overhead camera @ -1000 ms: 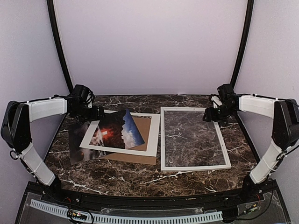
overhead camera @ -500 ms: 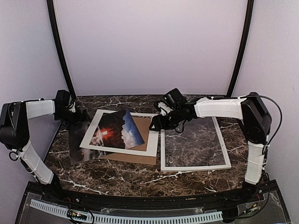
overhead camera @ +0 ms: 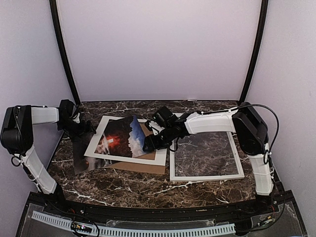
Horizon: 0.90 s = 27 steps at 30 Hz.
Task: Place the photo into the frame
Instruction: Pick up the mat board from the photo.
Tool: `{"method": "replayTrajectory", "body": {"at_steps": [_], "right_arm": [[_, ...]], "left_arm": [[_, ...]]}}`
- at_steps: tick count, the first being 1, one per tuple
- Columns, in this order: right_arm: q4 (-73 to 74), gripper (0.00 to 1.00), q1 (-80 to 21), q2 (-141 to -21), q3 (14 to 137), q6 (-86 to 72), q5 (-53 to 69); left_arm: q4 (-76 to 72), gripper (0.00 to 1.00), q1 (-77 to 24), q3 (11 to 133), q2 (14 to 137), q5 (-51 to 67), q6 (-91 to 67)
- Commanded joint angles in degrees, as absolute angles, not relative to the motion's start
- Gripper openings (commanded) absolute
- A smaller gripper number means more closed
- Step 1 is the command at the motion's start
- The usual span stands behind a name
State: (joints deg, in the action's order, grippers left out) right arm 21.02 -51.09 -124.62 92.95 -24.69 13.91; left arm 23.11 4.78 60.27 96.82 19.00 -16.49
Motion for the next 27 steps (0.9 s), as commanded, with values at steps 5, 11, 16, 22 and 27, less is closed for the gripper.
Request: {"method": "replayTrajectory", "body": {"at_steps": [5, 11, 16, 22, 27], "right_arm": [[21.4, 0.63, -51.2, -120.5, 88.6, -25.7, 10.6], [22.0, 0.62, -51.0, -120.7, 87.2, -25.4, 10.2], [21.7, 0.62, -51.0, -121.7, 86.8, -25.4, 10.9], [21.6, 0.62, -51.0, -122.4, 86.6, -25.3, 11.3], [21.5, 0.62, -51.0, -122.9, 86.8, -25.2, 11.6]], "left_arm": [[23.8, 0.93, 5.1, 58.6, 97.5, 21.7, -16.0], [23.2, 0.93, 5.1, 58.0, 97.4, 22.3, -16.2], [23.1, 0.93, 5.1, 57.8, 97.8, 23.1, -16.0], [23.6, 0.91, 4.9, 57.6, 99.0, 25.1, -15.5], [23.8, 0.88, 3.7, 57.6, 100.4, 26.9, -15.3]]}}
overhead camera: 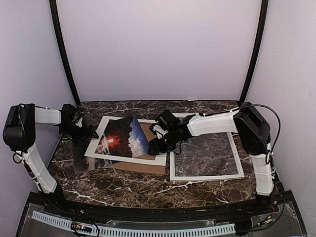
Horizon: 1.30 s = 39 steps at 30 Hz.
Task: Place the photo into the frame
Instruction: Pick up the mat board from the photo.
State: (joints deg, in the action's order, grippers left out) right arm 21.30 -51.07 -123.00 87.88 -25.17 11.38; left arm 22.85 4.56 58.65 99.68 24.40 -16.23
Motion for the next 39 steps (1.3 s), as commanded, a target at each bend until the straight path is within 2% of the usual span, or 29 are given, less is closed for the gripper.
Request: {"method": "replayTrajectory", "body": {"at_steps": [1, 25, 39], "right_arm": [[21.5, 0.62, -51.0, -123.0, 86.8, -25.3, 11.7], [22.1, 0.62, -51.0, -124.6, 87.4, -24.8, 11.9], [21.5, 0.62, -51.0, -125.4, 87.3, -24.6, 12.7]], "left_arm": [[23.9, 0.88, 3.2, 57.6, 100.7, 27.2, -15.2], [17.0, 0.83, 2.2, 56.0, 98.0, 40.5, -17.0], [19.7, 0.79, -1.9, 58.7, 100.1, 35.1, -15.8]]}}
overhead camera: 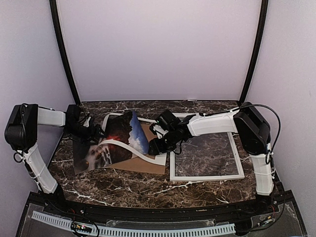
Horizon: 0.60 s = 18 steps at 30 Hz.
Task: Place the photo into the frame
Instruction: Pick up the mat board from the photo.
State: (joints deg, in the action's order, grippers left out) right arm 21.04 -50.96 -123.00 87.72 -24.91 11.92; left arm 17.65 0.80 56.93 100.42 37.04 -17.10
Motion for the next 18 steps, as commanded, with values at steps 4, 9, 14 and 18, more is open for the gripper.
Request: {"method": "replayTrajectory", "body": {"at_steps": [4, 9, 14, 18], "right_arm": [[21.1, 0.62, -51.0, -125.3, 86.8, -24.7, 12.7], [20.5, 0.62, -51.0, -125.4, 86.4, -24.8, 13.0], [20.2, 0.62, -51.0, -125.4, 86.2, -24.9, 13.2], [20.1, 0.62, -51.0, -125.3, 85.8, -24.9, 13.3]], "left_arm": [[20.8, 0.75, -3.7, 59.6, 100.0, 30.2, -15.8], [22.0, 0.7, -6.2, 61.2, 99.1, 22.9, -15.0], [25.0, 0.61, -8.3, 64.0, 100.2, 16.8, -14.0], [27.0, 0.54, -10.4, 66.3, 100.7, 11.7, -12.9]]}}
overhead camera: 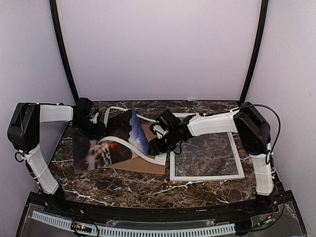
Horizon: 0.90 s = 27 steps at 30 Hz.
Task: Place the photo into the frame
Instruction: Pick up the mat board from the photo.
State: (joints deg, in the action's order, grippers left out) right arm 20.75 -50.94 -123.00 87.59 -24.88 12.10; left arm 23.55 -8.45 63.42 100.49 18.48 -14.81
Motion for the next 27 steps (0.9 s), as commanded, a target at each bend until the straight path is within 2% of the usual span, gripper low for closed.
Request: {"method": "replayTrajectory", "body": {"at_steps": [1, 11, 27], "right_arm": [[20.2, 0.62, -51.0, -125.5, 85.8, -24.8, 13.3], [20.2, 0.62, -51.0, -125.7, 86.0, -24.7, 13.4], [20.6, 0.63, -51.0, -125.6, 86.8, -24.6, 13.6]], "left_arm": [[27.7, 0.51, -10.8, 67.1, 100.7, 10.9, -12.4], [31.7, 0.35, -14.9, 72.4, 102.3, -0.3, -9.7], [36.5, 0.22, -17.8, 78.9, 103.9, -8.7, -6.4]]}}
